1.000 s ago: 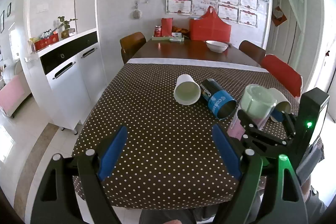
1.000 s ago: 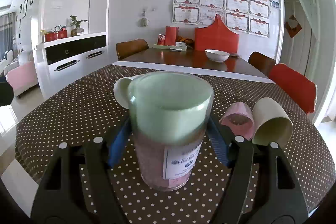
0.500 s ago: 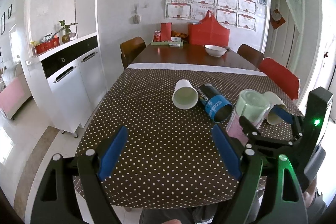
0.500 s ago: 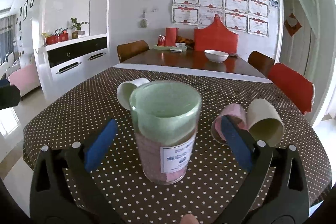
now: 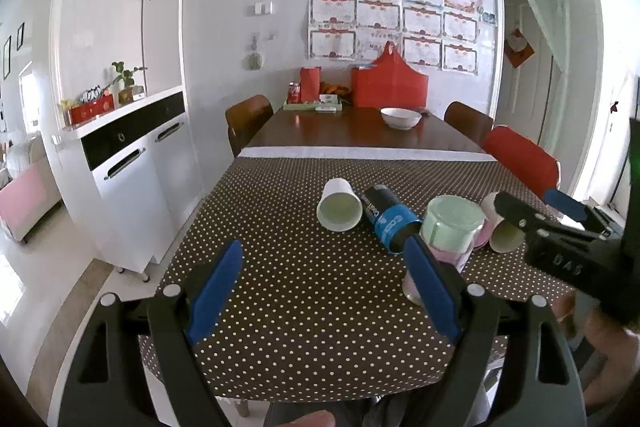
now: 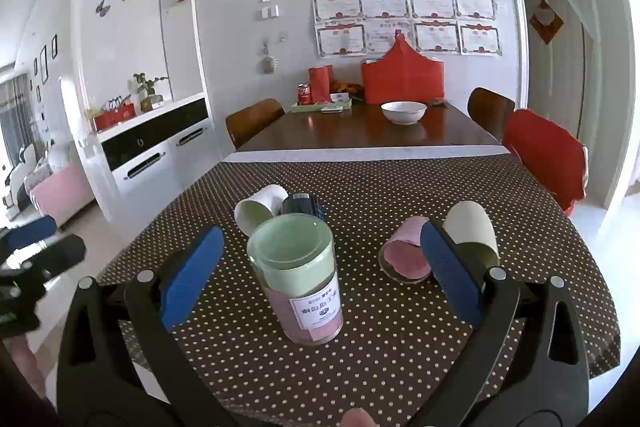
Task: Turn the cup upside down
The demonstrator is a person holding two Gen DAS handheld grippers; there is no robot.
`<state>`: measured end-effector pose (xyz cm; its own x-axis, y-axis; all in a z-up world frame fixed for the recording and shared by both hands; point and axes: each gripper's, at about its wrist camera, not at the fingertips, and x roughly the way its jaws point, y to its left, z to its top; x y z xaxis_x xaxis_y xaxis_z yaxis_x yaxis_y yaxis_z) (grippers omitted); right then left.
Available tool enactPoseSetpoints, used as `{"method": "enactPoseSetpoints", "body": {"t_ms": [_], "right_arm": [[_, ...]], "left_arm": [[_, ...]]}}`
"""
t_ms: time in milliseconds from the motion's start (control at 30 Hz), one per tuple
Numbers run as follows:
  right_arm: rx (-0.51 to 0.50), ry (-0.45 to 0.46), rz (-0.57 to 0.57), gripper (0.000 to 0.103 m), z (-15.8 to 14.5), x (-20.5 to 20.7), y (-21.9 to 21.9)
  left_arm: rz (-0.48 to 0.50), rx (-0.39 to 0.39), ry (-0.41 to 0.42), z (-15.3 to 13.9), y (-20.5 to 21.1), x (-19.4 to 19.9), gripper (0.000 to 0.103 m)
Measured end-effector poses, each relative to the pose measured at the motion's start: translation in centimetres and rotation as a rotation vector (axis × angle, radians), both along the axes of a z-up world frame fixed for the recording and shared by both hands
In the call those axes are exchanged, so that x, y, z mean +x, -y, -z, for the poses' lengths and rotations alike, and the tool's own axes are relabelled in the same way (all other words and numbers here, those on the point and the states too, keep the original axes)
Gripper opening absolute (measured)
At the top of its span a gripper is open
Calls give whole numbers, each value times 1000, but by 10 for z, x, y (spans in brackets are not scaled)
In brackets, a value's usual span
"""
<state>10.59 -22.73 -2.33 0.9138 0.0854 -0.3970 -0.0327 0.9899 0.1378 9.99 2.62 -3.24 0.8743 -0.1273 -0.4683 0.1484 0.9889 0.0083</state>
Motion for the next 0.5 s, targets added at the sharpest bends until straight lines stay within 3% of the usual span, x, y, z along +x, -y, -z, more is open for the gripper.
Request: {"method": "enactPoseSetpoints", "body": {"t_ms": [500], "right_arm": [[-49,15,98,97,-24,-63,-8]], "left_arm": [[-23,18,113,-23,13,-33,82]]}}
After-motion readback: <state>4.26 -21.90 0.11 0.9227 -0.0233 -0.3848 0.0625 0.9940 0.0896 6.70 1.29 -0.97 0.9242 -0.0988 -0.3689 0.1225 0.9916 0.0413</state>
